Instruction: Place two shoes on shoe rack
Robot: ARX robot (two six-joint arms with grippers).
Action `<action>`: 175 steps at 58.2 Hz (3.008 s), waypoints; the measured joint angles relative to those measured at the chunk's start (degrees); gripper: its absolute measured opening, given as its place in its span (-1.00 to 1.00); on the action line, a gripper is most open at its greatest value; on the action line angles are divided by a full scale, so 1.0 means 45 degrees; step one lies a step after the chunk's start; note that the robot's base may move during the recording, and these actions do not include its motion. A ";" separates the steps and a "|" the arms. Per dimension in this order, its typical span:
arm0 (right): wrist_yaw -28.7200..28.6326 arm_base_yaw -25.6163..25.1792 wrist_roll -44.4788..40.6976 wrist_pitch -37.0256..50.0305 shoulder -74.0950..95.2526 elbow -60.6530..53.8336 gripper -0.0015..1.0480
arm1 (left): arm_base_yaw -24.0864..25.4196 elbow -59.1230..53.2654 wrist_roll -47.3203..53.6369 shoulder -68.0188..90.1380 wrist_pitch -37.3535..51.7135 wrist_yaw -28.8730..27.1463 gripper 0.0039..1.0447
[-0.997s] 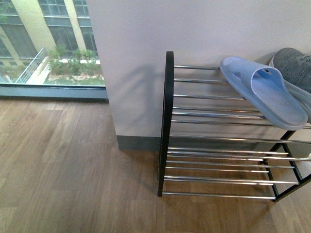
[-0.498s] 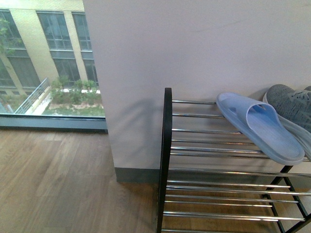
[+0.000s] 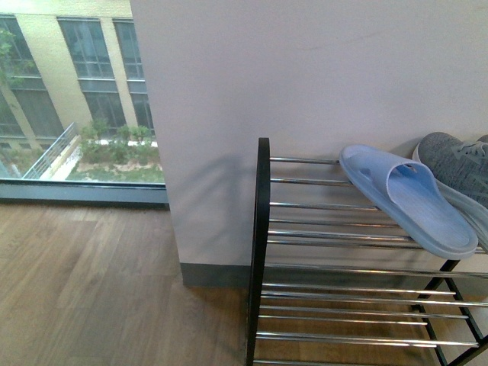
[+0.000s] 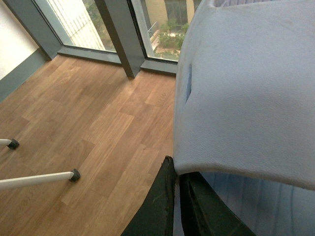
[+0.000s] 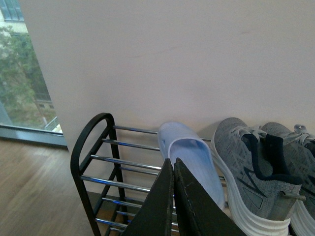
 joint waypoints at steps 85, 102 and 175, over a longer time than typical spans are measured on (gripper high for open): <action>0.0005 0.0019 -0.0005 -0.6999 -0.7106 -0.0005 -0.42 | 0.0000 0.0000 0.0000 0.0000 0.0000 0.0000 -0.97; -0.0044 0.0019 -0.0005 -0.6999 -0.7121 -0.0005 0.51 | 0.0000 0.0000 0.0000 -0.0010 0.0000 -0.0049 -0.97; 0.0044 0.0044 0.0039 -0.7043 -0.7130 -0.0005 0.82 | -0.5950 1.0185 -0.6649 1.6786 0.3405 0.1112 -0.97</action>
